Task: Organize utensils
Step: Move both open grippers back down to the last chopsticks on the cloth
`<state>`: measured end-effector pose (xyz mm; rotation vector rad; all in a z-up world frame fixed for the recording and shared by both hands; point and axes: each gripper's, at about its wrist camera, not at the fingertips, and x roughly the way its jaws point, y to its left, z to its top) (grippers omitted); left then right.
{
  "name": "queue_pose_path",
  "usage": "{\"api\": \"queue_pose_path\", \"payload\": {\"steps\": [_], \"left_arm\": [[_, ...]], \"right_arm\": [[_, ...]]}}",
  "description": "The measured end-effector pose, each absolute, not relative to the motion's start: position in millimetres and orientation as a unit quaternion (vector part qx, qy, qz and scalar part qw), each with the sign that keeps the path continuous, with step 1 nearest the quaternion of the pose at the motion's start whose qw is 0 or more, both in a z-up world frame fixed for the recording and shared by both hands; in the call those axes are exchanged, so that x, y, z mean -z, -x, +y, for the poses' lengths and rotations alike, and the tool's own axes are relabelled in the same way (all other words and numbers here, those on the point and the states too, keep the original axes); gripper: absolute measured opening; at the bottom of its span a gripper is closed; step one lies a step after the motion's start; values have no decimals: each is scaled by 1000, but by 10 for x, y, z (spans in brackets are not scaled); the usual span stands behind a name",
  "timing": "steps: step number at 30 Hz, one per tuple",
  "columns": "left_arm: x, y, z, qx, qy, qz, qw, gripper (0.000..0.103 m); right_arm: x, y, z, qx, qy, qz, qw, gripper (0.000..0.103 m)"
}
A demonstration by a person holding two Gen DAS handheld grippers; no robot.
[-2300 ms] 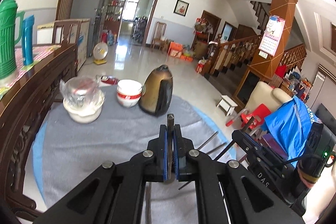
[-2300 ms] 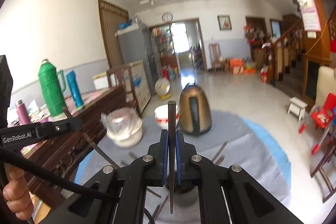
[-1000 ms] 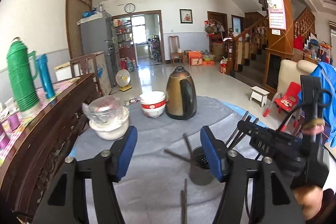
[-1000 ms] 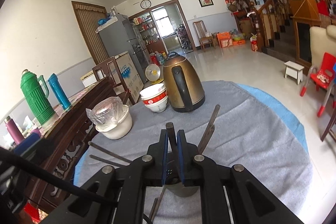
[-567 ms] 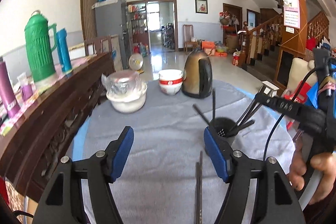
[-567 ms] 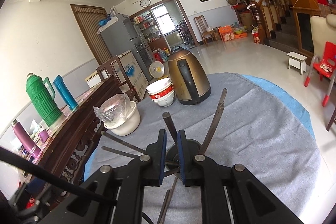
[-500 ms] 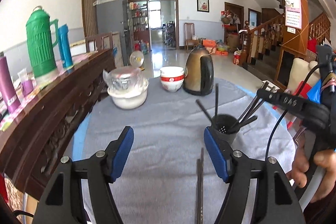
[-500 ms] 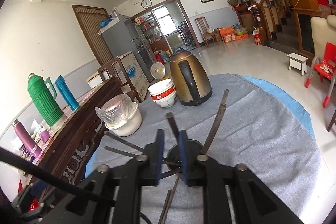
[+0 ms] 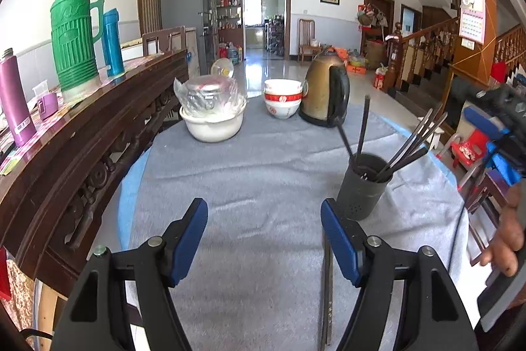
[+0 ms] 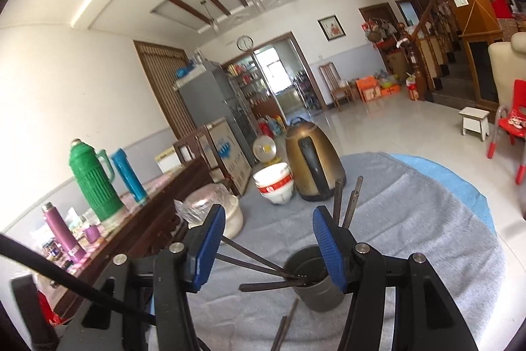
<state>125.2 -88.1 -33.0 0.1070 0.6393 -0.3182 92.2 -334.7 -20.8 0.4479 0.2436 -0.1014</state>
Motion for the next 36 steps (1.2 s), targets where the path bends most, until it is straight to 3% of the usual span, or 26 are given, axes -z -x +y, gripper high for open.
{"api": "queue_pose_path", "payload": {"steps": [11, 36], "left_arm": [[581, -1351, -925, 134, -68, 357, 922, 72], [1007, -1476, -1032, 111, -94, 410, 900, 72]], "right_arm": [[393, -616, -3424, 37, -225, 117, 967, 60], [1407, -760, -3371, 18, -237, 242, 941, 60]]}}
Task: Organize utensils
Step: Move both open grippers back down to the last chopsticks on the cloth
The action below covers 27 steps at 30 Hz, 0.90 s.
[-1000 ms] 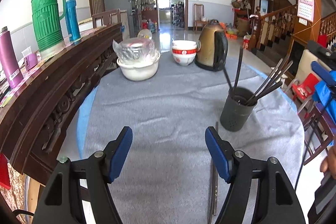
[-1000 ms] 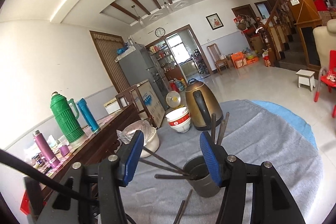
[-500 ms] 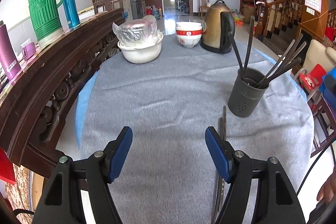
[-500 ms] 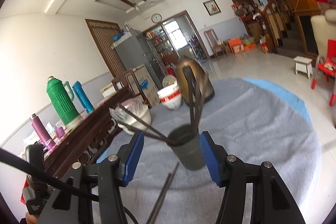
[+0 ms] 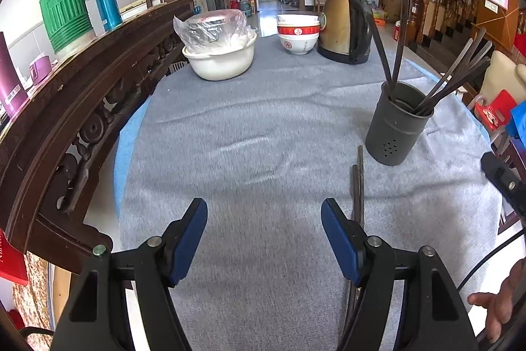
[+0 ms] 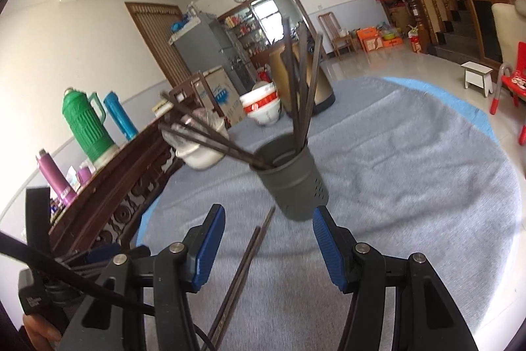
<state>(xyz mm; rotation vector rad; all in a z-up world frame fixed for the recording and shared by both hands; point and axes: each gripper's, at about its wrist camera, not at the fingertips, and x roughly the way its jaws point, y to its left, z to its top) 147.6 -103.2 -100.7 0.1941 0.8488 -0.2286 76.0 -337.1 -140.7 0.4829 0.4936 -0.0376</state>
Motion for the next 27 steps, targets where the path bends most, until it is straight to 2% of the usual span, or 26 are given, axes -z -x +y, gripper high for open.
{"api": "queue_pose_path", "payload": {"steps": [17, 27], "left_arm": [[1220, -1556, -998, 111, -96, 434, 889, 72], [1406, -1648, -1094, 116, -98, 453, 878, 72]], "right_arm": [[2008, -937, -3209, 9, -235, 293, 927, 60], [2128, -958, -3278, 13, -241, 296, 924, 60]]}}
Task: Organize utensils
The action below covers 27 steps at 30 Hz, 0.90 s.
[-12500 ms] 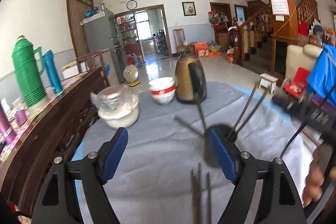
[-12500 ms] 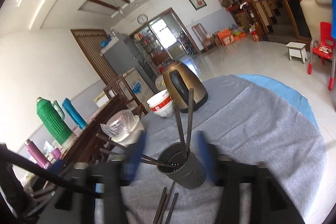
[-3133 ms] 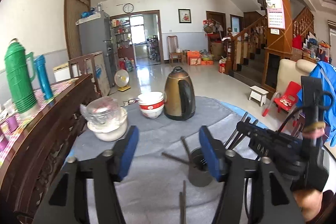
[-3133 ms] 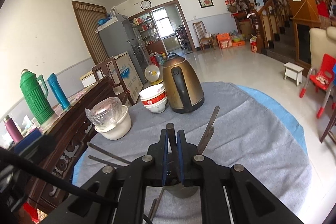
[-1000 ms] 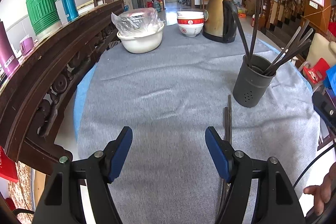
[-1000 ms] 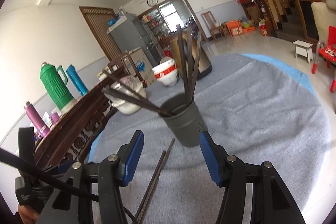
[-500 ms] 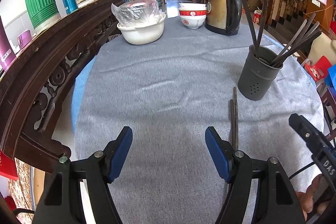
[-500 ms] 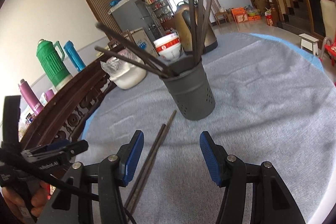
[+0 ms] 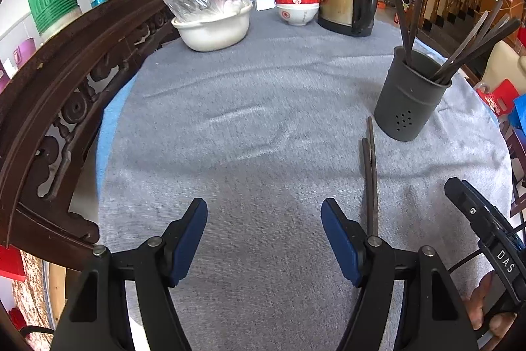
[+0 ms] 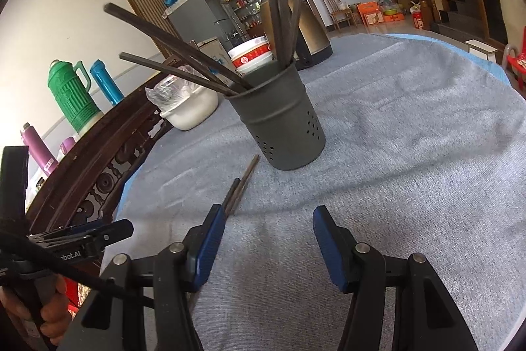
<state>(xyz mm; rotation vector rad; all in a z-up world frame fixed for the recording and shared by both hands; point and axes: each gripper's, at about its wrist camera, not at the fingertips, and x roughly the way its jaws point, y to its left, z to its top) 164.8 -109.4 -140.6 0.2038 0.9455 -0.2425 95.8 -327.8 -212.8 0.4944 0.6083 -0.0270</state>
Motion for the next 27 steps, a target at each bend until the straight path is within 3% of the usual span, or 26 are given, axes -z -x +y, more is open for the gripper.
{"api": "queue_pose_path", "payload": {"steps": [27], "left_arm": [[1916, -1875, -1611, 183, -84, 500, 842, 72]], "right_arm": [[2260, -1000, -3393, 25, -256, 297, 919, 60]]}}
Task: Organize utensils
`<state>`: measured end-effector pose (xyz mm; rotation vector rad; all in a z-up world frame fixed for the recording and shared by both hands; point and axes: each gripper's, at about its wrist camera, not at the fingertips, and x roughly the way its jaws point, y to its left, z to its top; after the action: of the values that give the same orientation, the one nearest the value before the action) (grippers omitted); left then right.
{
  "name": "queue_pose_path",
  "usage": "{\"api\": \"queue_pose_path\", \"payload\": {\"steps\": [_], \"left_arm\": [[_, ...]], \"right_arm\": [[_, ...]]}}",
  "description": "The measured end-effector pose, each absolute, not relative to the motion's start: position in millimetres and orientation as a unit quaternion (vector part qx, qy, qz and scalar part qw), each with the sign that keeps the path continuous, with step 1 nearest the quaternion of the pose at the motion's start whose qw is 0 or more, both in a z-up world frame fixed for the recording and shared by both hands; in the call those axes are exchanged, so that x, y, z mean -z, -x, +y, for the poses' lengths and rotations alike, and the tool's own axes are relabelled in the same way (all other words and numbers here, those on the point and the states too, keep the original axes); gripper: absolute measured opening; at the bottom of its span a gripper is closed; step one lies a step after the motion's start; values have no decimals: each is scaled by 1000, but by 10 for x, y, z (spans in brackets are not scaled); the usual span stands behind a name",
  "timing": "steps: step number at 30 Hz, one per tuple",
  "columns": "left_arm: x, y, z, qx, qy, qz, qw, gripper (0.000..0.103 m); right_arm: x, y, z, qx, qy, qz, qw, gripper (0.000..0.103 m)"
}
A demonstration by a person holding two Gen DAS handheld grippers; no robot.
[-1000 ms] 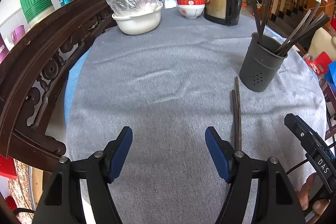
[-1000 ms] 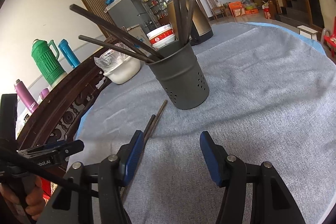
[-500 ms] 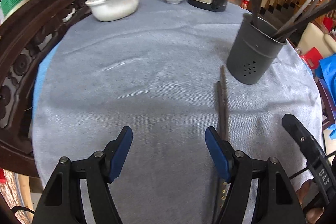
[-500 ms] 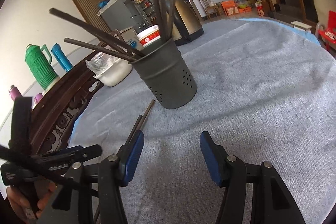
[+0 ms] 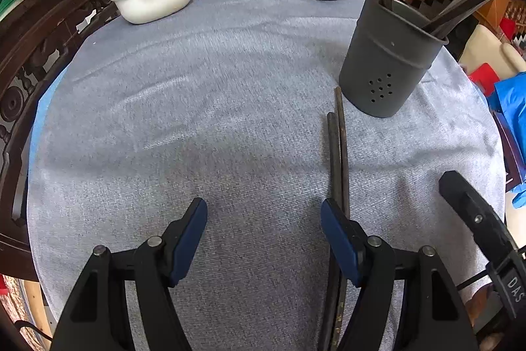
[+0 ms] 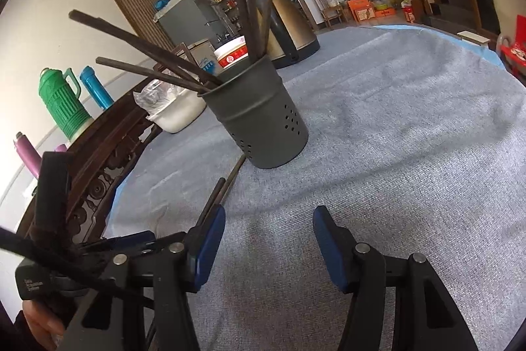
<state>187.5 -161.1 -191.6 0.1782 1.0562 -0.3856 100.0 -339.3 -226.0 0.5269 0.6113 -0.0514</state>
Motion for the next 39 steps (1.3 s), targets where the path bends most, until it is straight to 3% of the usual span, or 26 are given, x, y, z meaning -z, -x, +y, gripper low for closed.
{"api": "queue_pose_path", "payload": {"steps": [30, 32, 39], "left_arm": [[1900, -1968, -1514, 195, -66, 511, 835, 72], [1886, -2024, -1522, 200, -58, 513, 832, 67], [1885, -2249, -1571, 215, -39, 524, 823, 30]], "right_arm": [[2276, -1021, -3328, 28, -240, 308, 920, 60], [2279, -1025, -3328, 28, -240, 309, 920, 60], [2283, -1037, -3331, 28, -241, 311, 919, 60]]}}
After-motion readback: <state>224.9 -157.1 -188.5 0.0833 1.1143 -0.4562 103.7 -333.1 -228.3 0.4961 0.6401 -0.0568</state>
